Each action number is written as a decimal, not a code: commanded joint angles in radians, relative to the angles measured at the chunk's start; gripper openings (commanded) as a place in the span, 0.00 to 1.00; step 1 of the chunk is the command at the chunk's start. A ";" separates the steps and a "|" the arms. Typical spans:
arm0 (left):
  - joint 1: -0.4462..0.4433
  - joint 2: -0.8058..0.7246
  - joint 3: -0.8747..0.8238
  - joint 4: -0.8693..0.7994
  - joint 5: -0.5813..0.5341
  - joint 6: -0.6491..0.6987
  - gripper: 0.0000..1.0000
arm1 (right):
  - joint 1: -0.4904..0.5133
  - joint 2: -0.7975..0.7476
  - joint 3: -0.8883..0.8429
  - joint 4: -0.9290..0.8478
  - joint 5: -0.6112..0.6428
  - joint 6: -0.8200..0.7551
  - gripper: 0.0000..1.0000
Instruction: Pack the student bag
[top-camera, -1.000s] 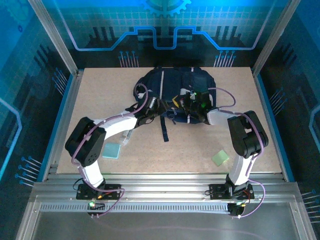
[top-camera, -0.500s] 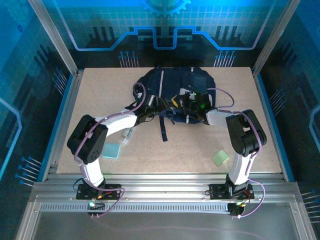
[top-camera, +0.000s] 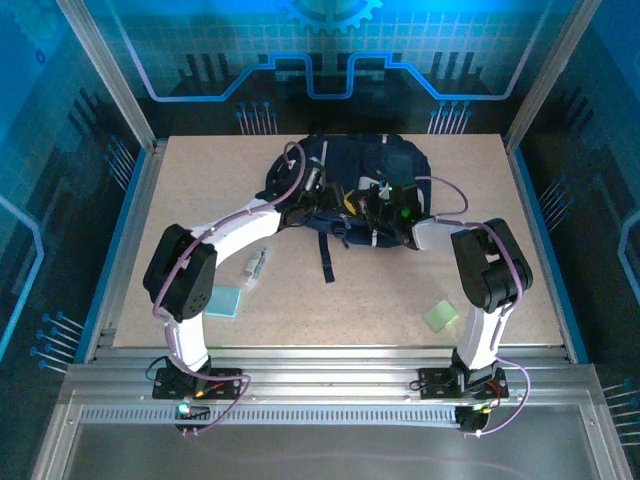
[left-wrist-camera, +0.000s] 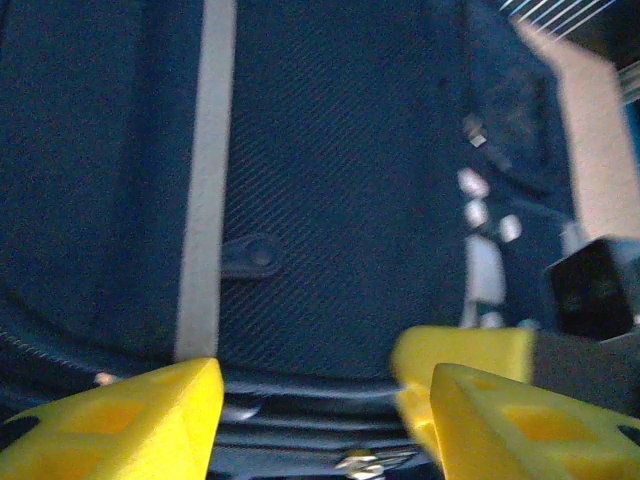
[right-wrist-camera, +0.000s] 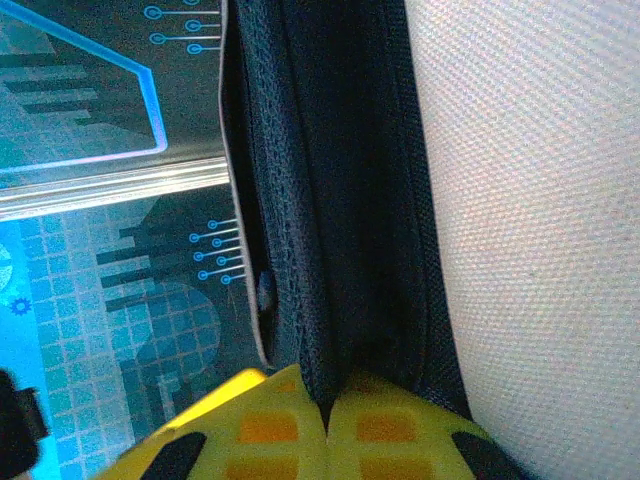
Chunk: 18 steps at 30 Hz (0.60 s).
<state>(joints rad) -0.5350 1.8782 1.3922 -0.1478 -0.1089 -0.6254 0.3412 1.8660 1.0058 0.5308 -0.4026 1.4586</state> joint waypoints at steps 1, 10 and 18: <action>-0.008 0.015 -0.026 -0.100 -0.032 0.068 0.59 | 0.001 -0.001 0.019 0.102 -0.050 -0.014 0.00; -0.013 -0.037 -0.101 -0.085 -0.045 0.066 0.59 | -0.001 0.018 0.033 0.107 -0.053 -0.010 0.00; -0.011 -0.046 -0.047 -0.090 -0.076 0.099 0.61 | 0.003 0.011 0.032 0.103 -0.054 -0.015 0.00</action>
<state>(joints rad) -0.5415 1.8763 1.3006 -0.2237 -0.1616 -0.5640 0.3393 1.8854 1.0058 0.5430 -0.4210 1.4590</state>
